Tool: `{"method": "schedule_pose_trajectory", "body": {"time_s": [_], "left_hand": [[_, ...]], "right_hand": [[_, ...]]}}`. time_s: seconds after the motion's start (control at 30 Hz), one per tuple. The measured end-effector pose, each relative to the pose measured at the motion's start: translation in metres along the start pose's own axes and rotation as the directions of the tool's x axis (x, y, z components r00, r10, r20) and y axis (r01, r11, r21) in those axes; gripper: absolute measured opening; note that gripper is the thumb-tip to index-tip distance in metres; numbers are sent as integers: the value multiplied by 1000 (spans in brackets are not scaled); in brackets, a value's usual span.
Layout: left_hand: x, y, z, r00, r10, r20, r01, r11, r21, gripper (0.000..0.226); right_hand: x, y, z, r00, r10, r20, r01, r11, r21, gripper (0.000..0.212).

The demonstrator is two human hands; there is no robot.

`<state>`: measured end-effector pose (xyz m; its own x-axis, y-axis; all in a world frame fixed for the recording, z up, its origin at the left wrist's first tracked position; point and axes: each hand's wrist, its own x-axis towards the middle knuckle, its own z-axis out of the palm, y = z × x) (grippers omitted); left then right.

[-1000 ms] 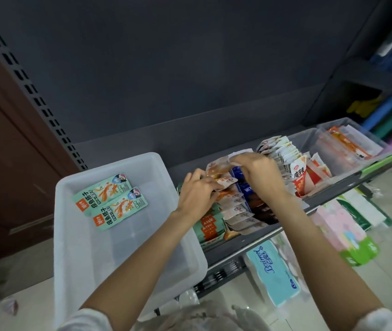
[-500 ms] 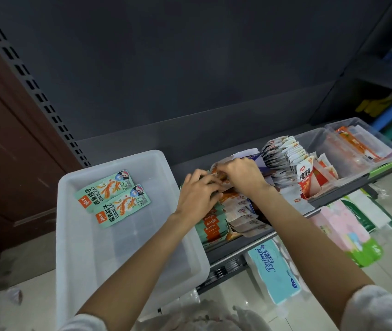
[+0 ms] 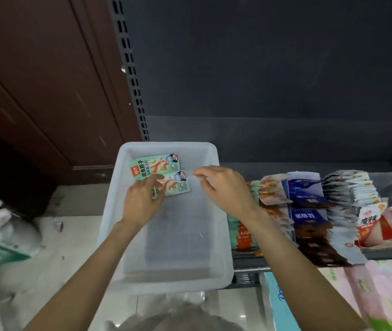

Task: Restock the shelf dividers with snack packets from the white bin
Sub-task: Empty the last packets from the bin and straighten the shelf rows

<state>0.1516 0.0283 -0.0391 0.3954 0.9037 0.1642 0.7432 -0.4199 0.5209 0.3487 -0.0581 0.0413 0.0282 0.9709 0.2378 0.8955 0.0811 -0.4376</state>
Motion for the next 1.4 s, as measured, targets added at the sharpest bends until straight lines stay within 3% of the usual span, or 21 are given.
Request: {"method": "schedule_pose_trajectory", "body": {"time_s": [0.1,0.23,0.4,0.57,0.7,0.77,0.8,0.87,0.93,1.0,1.1,1.17,1.23,1.33,1.4], "left_hand": [[1,-22,10,953,-236,187,239,971,9,45],[10,-32,29,887,-365,283,365,929,57,55],[11,-38,40,888,-346,305,351,936,38,61],[10,-34,35,866,-362,344,440,879,-183,64],[8,-33,31,857,-338,390,431,884,-182,51],[9,-31,22,872,-266,411,367,911,-188,39],[10,-28,16,893,-196,405,290,939,-185,32],[12,-18,0,920,-45,389,155,954,-256,24],[12,-1,-17,917,123,381,33,925,-378,20],[12,20,-31,885,299,356,-125,891,-437,18],[9,57,-42,874,429,228,-258,808,-530,14],[8,78,-40,918,393,48,-286,744,-603,13],[11,93,-30,946,323,-39,-270,711,-650,16],[19,111,-5,927,351,135,-197,759,-621,33],[23,120,13,853,405,329,-219,850,-479,55]], "right_hand": [[38,-8,55,960,28,279,-28,1000,-1,38],[73,1,127,846,138,516,-78,988,-137,54],[62,3,163,829,278,484,-160,949,-272,54],[23,-28,165,830,403,387,-176,846,-504,35],[2,-41,142,749,500,435,-337,852,-400,36],[-4,-42,127,716,543,440,-486,839,-245,38],[-8,-43,119,736,547,399,-538,830,-146,43],[-15,-45,99,864,467,187,-473,881,-17,60],[-22,-48,78,954,298,24,-296,954,-52,75],[-30,-51,55,969,244,-42,-247,964,-95,72],[-47,-45,24,950,257,-175,-282,950,-137,32],[-63,-36,2,915,272,-297,-323,936,-137,16],[-82,-24,-21,847,331,-416,-406,908,-104,13],[-104,-8,-52,712,503,-490,-448,863,234,8],[-110,0,-67,656,615,-438,-372,768,521,3]]}}
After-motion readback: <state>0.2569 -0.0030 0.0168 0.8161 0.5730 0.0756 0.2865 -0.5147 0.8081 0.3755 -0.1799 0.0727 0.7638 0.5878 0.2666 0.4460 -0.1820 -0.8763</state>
